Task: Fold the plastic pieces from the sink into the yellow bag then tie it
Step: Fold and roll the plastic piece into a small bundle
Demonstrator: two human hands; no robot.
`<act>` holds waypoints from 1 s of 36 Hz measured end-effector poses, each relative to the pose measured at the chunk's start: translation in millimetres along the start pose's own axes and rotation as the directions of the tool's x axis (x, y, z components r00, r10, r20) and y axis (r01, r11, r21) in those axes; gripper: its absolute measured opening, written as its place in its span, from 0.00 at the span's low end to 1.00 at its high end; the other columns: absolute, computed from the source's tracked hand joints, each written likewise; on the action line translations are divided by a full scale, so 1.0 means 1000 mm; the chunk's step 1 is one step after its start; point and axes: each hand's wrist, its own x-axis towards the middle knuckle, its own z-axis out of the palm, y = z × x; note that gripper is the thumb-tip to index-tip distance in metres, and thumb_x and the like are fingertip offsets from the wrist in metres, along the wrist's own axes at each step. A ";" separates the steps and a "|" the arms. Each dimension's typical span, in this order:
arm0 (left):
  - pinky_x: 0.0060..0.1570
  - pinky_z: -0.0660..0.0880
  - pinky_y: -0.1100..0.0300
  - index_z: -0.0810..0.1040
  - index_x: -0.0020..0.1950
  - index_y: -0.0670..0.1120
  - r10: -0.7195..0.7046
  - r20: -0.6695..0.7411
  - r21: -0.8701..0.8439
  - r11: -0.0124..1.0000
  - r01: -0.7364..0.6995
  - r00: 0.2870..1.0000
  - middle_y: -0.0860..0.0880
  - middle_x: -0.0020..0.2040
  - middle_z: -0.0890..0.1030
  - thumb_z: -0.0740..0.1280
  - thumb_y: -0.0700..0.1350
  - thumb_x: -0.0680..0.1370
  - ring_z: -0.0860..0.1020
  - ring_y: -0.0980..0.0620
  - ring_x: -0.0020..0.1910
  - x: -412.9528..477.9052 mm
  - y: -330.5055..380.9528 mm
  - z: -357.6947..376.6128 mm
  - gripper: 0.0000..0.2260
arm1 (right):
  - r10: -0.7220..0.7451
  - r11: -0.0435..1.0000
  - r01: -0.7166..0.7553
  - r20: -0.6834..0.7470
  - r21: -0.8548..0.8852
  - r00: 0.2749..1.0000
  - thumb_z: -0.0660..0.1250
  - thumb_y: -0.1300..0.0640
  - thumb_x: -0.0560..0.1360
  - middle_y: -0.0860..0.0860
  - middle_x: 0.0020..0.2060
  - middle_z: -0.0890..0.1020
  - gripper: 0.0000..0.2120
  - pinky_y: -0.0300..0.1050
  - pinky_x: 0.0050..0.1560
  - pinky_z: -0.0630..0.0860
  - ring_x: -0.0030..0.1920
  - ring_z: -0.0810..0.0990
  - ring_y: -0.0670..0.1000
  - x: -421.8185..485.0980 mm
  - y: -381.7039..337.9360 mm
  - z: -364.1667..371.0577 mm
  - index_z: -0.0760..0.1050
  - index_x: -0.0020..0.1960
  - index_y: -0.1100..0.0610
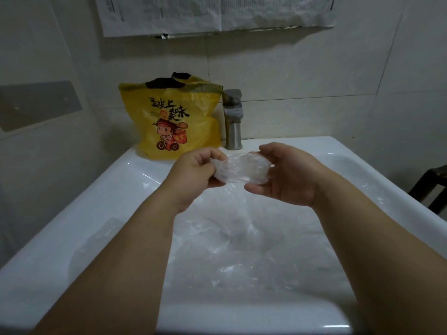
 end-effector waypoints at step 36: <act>0.51 0.79 0.63 0.82 0.51 0.50 -0.013 -0.038 0.141 0.990 0.019 0.999 0.56 0.62 0.76 0.72 0.29 0.69 0.81 0.56 0.50 -0.010 0.009 -0.001 0.18 | -0.345 0.802 0.277 -0.032 -0.529 0.938 0.72 0.75 0.67 0.48 0.58 0.77 0.30 0.54 0.65 0.73 0.62 0.77 0.55 0.008 0.010 -0.006 0.74 0.67 0.57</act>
